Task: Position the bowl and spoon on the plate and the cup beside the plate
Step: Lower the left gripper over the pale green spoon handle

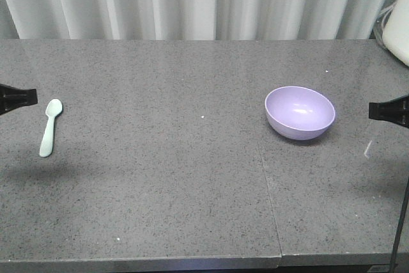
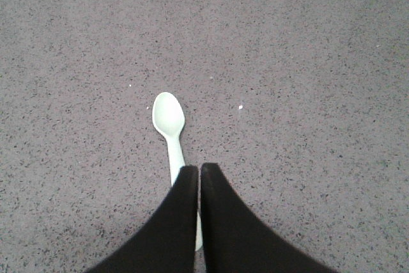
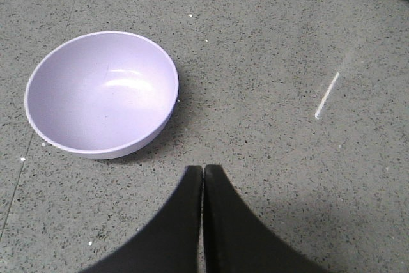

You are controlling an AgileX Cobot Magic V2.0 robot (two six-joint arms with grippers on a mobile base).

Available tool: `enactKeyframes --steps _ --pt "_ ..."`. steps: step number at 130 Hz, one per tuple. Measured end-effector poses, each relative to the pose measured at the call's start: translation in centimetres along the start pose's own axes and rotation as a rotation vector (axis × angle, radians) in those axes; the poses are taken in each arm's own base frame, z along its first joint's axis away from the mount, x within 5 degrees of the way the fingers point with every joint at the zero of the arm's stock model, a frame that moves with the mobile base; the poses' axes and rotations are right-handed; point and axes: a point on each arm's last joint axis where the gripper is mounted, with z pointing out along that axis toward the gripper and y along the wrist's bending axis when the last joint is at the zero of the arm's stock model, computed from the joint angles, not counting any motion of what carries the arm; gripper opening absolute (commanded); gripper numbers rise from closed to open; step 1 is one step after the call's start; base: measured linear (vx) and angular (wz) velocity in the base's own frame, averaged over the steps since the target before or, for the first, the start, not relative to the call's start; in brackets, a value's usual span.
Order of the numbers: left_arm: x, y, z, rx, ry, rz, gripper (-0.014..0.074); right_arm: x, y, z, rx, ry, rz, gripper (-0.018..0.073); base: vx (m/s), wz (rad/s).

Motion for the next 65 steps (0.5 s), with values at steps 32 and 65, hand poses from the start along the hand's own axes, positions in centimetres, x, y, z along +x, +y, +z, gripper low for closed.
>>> enactKeyframes --steps 32,65 --pt "0.0 0.0 0.1 0.0 0.0 0.0 0.0026 0.0 0.0 1.0 0.0 0.029 0.0 0.0076 0.0 0.0" --pt "-0.9 -0.1 -0.1 -0.004 0.009 0.065 0.0331 -1.6 0.0 2.9 -0.001 0.073 0.002 0.0377 0.0 0.0"
